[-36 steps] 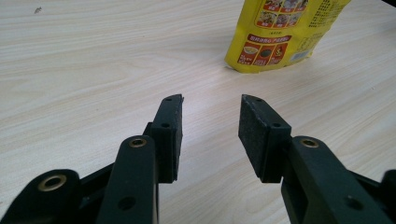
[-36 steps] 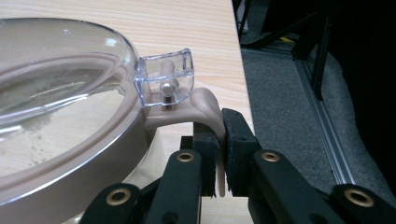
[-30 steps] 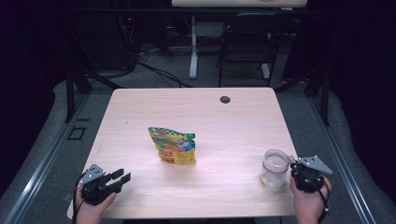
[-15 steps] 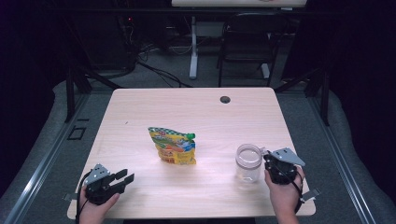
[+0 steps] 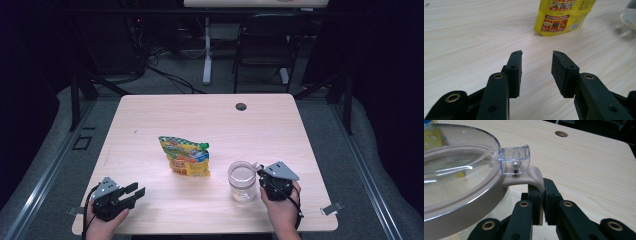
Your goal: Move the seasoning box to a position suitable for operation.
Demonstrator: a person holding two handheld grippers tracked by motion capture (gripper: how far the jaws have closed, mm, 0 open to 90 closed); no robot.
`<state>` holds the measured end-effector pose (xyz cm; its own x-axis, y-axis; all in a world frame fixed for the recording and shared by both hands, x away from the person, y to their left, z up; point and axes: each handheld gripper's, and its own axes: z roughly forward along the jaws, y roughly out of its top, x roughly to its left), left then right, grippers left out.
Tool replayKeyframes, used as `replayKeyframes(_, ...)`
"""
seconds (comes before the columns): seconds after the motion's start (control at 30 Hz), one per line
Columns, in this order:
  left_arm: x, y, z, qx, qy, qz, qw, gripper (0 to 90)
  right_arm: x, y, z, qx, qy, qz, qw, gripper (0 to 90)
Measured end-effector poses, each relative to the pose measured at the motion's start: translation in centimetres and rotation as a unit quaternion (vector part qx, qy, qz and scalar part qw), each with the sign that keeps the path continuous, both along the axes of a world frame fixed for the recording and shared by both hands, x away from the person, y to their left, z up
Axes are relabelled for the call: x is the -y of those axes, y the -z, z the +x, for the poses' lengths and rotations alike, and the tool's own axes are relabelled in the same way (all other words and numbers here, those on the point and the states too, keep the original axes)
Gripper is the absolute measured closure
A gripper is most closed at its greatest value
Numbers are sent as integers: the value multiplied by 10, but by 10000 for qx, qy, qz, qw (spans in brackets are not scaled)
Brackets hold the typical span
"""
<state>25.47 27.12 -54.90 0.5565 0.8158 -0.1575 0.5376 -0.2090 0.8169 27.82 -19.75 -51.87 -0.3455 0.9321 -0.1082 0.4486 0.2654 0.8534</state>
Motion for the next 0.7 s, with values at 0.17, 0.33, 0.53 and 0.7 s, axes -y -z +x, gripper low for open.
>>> replayKeyframes(0.17, 0, 1, 0, -20, -14, 25, 10000, 605, -7, 5, 0, -16, -100, 141, 9998, 859)
replayKeyframes(0.33, 2, 1, 1, -30, 30, 80, 10000, 605, -12, 8, -1, -20, -189, 70, 9998, 857)
replayKeyframes(0.53, 3, 1, 1, 13, 54, 76, 10000, 606, -18, 12, 0, 9, -217, 217, 9995, 856)
replayKeyframes(0.7, 4, 1, 0, 17, 58, 50, 10000, 607, -20, 14, 1, 0, -232, 187, 9996, 856)
